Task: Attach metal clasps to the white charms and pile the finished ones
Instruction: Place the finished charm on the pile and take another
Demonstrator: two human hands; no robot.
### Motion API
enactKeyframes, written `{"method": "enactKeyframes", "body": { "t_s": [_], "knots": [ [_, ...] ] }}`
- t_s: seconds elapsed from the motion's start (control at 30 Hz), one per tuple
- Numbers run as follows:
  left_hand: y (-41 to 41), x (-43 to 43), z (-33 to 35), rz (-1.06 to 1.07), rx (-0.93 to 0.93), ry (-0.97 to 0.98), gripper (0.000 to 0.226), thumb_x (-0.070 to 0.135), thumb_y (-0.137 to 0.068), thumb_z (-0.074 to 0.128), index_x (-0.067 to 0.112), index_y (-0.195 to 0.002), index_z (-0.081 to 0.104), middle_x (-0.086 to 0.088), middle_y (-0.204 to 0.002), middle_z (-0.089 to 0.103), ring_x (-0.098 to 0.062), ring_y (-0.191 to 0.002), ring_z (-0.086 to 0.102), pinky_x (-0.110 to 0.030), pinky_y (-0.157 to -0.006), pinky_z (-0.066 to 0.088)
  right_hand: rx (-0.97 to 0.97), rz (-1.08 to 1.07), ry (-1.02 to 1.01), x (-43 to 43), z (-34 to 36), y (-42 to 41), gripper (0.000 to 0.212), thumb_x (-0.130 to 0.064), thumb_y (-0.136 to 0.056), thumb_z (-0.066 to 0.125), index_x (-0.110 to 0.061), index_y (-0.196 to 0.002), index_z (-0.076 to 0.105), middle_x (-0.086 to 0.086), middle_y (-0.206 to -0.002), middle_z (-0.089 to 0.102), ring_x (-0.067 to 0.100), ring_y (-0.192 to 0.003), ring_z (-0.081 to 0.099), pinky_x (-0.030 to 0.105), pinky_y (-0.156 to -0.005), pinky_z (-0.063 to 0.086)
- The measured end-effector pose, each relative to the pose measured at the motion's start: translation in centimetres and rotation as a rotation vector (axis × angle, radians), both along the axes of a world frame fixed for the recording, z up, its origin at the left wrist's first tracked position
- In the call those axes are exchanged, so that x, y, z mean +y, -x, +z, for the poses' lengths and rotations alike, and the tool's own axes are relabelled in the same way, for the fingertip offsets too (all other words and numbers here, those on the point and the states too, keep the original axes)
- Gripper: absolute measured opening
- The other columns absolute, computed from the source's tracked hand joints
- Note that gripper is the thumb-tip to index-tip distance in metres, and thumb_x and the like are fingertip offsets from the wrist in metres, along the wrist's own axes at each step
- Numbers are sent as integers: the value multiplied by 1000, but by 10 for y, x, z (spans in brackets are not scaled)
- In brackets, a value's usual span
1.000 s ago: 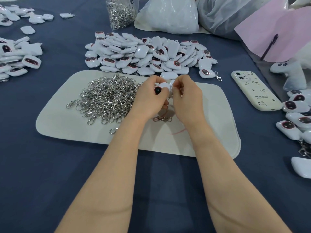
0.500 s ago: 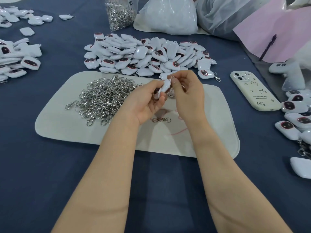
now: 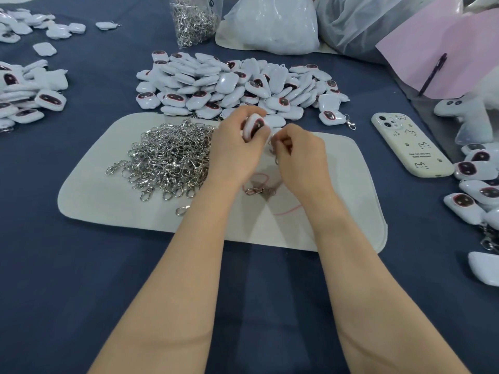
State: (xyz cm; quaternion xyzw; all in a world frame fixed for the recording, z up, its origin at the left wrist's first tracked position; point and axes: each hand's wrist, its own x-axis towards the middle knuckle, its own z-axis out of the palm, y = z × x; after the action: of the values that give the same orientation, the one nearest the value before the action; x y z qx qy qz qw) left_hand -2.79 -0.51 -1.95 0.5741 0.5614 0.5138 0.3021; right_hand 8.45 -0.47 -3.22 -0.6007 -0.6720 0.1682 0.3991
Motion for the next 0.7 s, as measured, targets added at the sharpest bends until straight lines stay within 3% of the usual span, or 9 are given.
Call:
{"method": "enactKeyframes", "body": {
  "t_s": [0.07,0.1,0.17,0.27,0.37,0.47,0.57,0.63,0.7],
  "knots": [
    [-1,-1,-4,6,208,-62,20,17,-85,63,23,-104,63,4,-92,64,-21,-88,62,-29,-80,49,-46,12,41,0,-3,-1,14,-4,-90,48,-5,-92,62,9,-86,67,25,-81,56,31,-74,42],
    [-2,0,-6,10,195,-55,18,16,-86,62,23,-103,62,3,-92,63,-22,-86,62,-30,-79,49,-32,6,50,0,-3,0,13,-5,-90,49,-6,-93,62,7,-86,65,22,-80,54,26,-72,40],
    [-4,2,-4,14,-128,78,11,12,-89,60,19,-98,59,-2,-88,61,-19,-71,63,-31,-68,54,82,-1,68,0,-2,1,13,-5,-88,52,-11,-95,61,-1,-83,60,15,-78,52,18,-69,38],
    [0,5,1,-17,-876,417,8,9,-91,60,10,-84,57,-5,-73,53,-5,-40,51,-15,-45,49,303,15,83,1,2,2,10,-9,-87,58,-18,-92,58,-14,-78,57,7,-78,55,11,-66,41],
    [5,6,-1,-47,-1211,546,14,9,-90,60,2,-79,54,-6,-68,49,-4,-35,48,-13,-41,47,474,7,12,-1,5,5,9,-14,-90,60,-22,-87,58,-13,-80,61,2,-76,59,13,-68,46],
    [4,4,0,-126,-1251,616,11,9,-91,60,-2,-92,57,-11,-77,60,-4,-37,50,-13,-41,48,569,-23,-57,-3,6,7,16,-13,-91,57,-27,-85,57,-9,-85,63,15,-87,63,25,-78,52],
    [2,4,-1,-154,-1248,664,23,9,-91,59,-2,-110,54,-15,-105,54,-5,-43,52,-14,-40,48,558,-31,-119,-3,6,7,17,-10,-92,54,-27,-92,59,-12,-82,62,15,-85,63,12,-67,47],
    [3,6,-1,-144,-1257,663,24,9,-90,59,0,-112,53,-14,-107,52,-6,-52,52,-14,-40,48,542,-24,-117,-3,6,7,20,-9,-92,54,-28,-92,60,-14,-78,62,11,-82,63,8,-63,43],
    [5,6,-1,-149,-1274,665,24,9,-90,59,1,-112,53,-13,-102,55,-6,-52,51,-13,-41,48,523,-30,-89,-3,4,9,16,-11,-91,56,-27,-90,61,-16,-78,62,10,-82,64,12,-66,45]
  ]
}}
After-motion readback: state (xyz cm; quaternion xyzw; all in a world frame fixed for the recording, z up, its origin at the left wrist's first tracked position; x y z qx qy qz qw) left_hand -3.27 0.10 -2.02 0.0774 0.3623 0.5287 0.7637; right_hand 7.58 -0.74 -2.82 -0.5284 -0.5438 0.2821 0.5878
